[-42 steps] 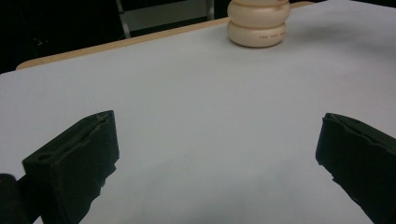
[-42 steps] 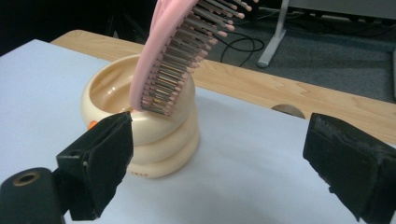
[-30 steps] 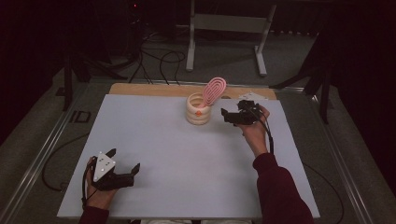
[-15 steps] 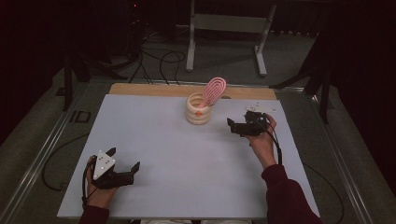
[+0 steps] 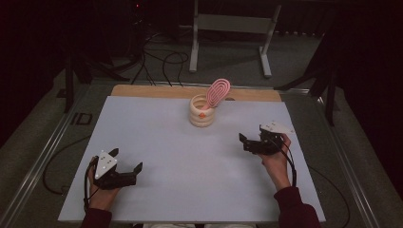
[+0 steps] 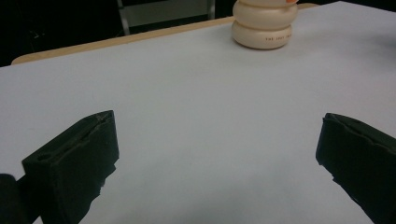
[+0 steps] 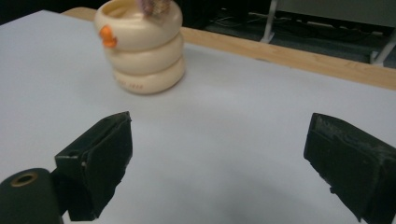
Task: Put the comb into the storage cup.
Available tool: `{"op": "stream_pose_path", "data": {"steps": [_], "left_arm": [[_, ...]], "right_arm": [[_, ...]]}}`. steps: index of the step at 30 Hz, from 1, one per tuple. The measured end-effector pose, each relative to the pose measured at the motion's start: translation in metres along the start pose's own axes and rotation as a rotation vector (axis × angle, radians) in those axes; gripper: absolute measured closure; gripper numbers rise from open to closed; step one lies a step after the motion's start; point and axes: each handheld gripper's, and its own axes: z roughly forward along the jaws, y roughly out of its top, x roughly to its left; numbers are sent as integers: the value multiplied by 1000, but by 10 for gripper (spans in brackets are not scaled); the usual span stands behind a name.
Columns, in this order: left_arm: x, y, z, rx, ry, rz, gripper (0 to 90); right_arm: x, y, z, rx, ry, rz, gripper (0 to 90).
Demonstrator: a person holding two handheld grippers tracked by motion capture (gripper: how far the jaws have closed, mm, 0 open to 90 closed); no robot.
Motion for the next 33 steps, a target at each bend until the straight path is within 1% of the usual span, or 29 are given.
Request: {"op": "stream_pose_path", "data": {"steps": [2, 3, 4, 7, 8, 13, 15, 18, 21, 24, 26, 28, 32, 33], "left_arm": [[0, 0, 0, 0, 0, 0, 0], [1, 1, 0, -4, -3, -4, 0], [1, 1, 1, -4, -1, -2, 0], [2, 2, 1, -4, -2, -6, 0], [2, 2, 1, -4, -2, -6, 0], [3, 2, 1, -9, -5, -2, 0], [3, 2, 2, -2, 0, 1, 0], [3, 3, 1, -4, 0, 3, 0], [4, 3, 0, -9, 0, 1, 0], [4, 3, 0, -12, 3, 0, 0], [5, 3, -1, -17, 3, 3, 0], [5, 3, -2, -22, 4, 3, 0], [6, 3, -3, -27, 3, 0, 0], [6, 3, -4, -34, 4, 0, 0]], "right_arm": [[1, -3, -2, -6, -3, -5, 80], [4, -8, -7, -2, -4, -18, 80], [5, -10, -10, -9, -5, -33, 80], [8, -16, -17, -17, 6, -45, 80], [8, -16, -17, -17, 6, -45, 80], [13, -29, -28, -28, 9, -70, 81], [12, -33, -32, -43, 10, -66, 81], [11, -38, -36, -61, 13, -44, 81], [11, -41, -39, -70, 3, -48, 81], [12, -44, -46, -95, 4, -39, 81], [13, -45, -49, -108, 4, -44, 81], [15, -46, -52, -122, -7, -61, 81], [16, -47, -55, -140, -11, -65, 81], [17, -49, -58, -165, -19, -57, 81]]}}
